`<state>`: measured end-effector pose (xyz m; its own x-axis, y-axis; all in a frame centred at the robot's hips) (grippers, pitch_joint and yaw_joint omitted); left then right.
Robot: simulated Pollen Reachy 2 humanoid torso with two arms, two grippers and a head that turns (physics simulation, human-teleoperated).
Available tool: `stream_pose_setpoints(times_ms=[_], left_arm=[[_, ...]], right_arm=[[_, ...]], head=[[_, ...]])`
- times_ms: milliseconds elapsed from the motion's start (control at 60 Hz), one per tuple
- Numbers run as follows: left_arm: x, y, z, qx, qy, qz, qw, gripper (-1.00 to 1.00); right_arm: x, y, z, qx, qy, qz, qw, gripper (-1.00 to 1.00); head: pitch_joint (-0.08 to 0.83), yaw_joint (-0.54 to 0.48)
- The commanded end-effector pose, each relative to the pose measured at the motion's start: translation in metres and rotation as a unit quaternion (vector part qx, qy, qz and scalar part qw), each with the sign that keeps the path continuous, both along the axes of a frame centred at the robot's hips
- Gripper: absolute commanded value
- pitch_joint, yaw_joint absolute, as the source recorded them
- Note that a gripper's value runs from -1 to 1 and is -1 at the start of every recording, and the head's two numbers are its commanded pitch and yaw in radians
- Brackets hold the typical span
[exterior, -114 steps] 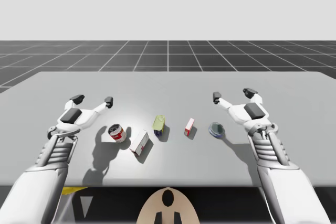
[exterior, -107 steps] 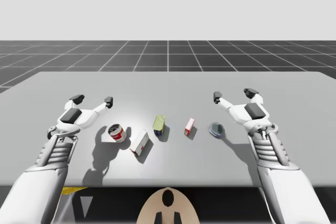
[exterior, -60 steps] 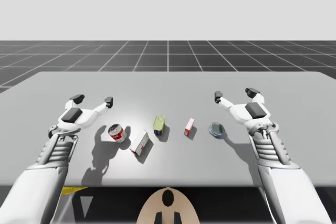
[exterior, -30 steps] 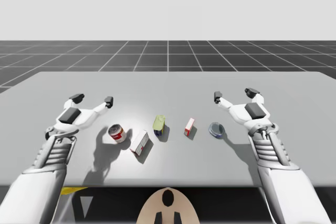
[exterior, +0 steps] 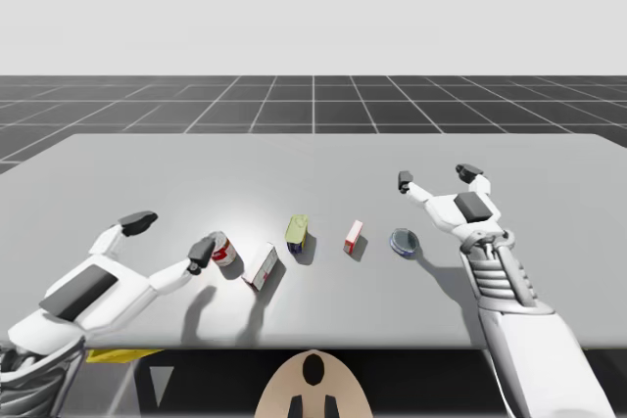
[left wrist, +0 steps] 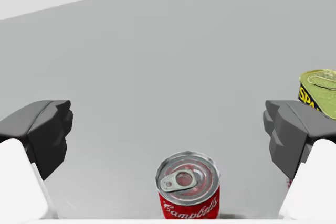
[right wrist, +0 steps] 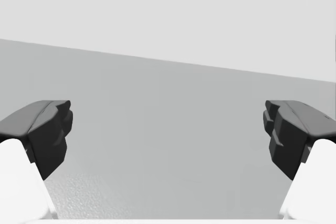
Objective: Grasp the pudding box and hold it up.
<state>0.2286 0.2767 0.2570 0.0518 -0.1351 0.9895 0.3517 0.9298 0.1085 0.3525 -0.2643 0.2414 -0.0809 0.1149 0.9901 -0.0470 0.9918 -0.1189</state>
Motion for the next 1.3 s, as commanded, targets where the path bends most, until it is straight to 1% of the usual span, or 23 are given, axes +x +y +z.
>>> stream_pose_setpoints(times_ms=[17,33,133,217,283,333,400,417,450,467,517,533,567,633,667,700,783,1000,1167,1200,1250,1300], left_arm=[[-0.037,0.001,-0.007,0.004,0.042,-0.049,0.998,-1.00],[-0.042,0.001,-0.011,0.007,0.050,-0.056,0.997,-1.00],[-0.055,-0.001,-0.022,0.014,0.067,-0.074,0.995,-1.00],[-0.064,-0.005,-0.032,0.016,0.080,-0.088,0.993,-1.00],[-0.069,-0.009,-0.042,0.014,0.093,-0.098,0.991,-1.00],[-0.071,-0.013,-0.051,0.001,0.104,-0.103,0.989,-1.00],[-0.070,-0.018,-0.064,-0.008,0.118,-0.107,0.987,-1.00],[-0.069,-0.021,-0.071,-0.011,0.126,-0.109,0.986,-1.00],[-0.068,-0.022,-0.076,-0.008,0.127,-0.107,0.986,-1.00],[-0.065,-0.024,-0.083,-0.015,0.130,-0.102,0.986,-1.00],[-0.064,-0.027,-0.089,-0.021,0.136,-0.103,0.985,-1.00],[-0.061,-0.030,-0.095,-0.024,0.139,-0.100,0.985,-1.00],[-0.059,-0.033,-0.100,-0.020,0.141,-0.098,0.985,-1.00],[-0.053,-0.040,-0.108,-0.026,0.146,-0.099,0.984,-1.00],[-0.051,-0.042,-0.109,-0.028,0.147,-0.100,0.984,-1.00],[-0.047,-0.045,-0.110,-0.036,0.149,-0.102,0.983,-1.00],[-0.038,-0.052,-0.111,-0.042,0.148,-0.103,0.983,-1.00],[-0.013,-0.075,-0.108,-0.045,0.152,-0.093,0.983,-1.00],[0.002,-0.089,-0.108,-0.033,0.153,-0.074,0.985,-1.00],[0.006,-0.093,-0.107,-0.036,0.155,-0.071,0.985,-1.00],[0.011,-0.097,-0.106,-0.031,0.152,-0.064,0.986,-1.00],[0.014,-0.101,-0.105,-0.032,0.153,-0.064,0.986,-1.00]], right_arm=[[0.001,0.000,-0.001,-0.004,-0.003,0.000,1.0000,-1.00],[0.000,0.001,-0.001,-0.003,-0.002,0.000,1.0000,-1.00],[0.000,0.001,-0.001,0.000,-0.001,-0.001,1.0000,-1.00],[0.000,0.001,-0.001,0.002,0.000,-0.002,1.0000,-1.00],[0.000,0.001,-0.001,0.002,0.000,-0.002,1.0000,-1.00],[0.000,0.000,-0.001,0.003,-0.001,-0.002,1.0000,-1.00],[0.000,0.000,0.000,0.004,-0.002,-0.003,1.0000,-1.00],[0.000,0.000,0.000,0.004,-0.002,-0.003,1.0000,-1.00],[0.000,0.000,0.000,0.004,-0.002,-0.003,1.0000,-1.00],[0.000,-0.001,0.000,0.004,-0.002,-0.002,1.0000,-1.00],[0.000,-0.001,0.000,0.005,-0.002,-0.002,1.0000,-1.00],[-0.001,-0.001,0.001,0.005,-0.003,-0.002,1.0000,-1.00],[-0.001,-0.001,0.001,0.006,-0.003,-0.003,1.0000,-1.00],[-0.001,-0.002,0.001,0.005,-0.002,-0.003,1.0000,-1.00],[-0.001,-0.002,0.001,0.005,-0.002,-0.003,1.0000,-1.00],[-0.001,-0.002,0.000,0.006,-0.001,-0.004,1.0000,-1.00],[-0.001,-0.003,0.000,0.005,-0.001,-0.005,1.0000,-1.00],[0.000,-0.003,-0.001,0.004,0.001,-0.005,1.0000,-1.00],[0.000,-0.004,0.000,0.004,-0.002,-0.005,1.0000,-1.00],[0.000,-0.004,0.001,0.004,-0.002,-0.004,1.0000,-1.00],[0.001,-0.004,0.001,0.004,-0.003,-0.004,1.0000,-1.00],[0.000,-0.004,0.001,0.004,-0.003,-0.004,1.0000,-1.00]], head=[[0.753,0.22],[0.754,0.22],[0.756,0.23],[0.758,0.23],[0.759,0.23],[0.761,0.23],[0.761,0.22],[0.762,0.22],[0.763,0.22],[0.763,0.22],[0.762,0.22],[0.761,0.22],[0.763,0.22],[0.764,0.22],[0.765,0.22],[0.766,0.22],[0.765,0.22],[0.761,0.22],[0.758,0.22],[0.759,0.22],[0.758,0.22],[0.758,0.22]])
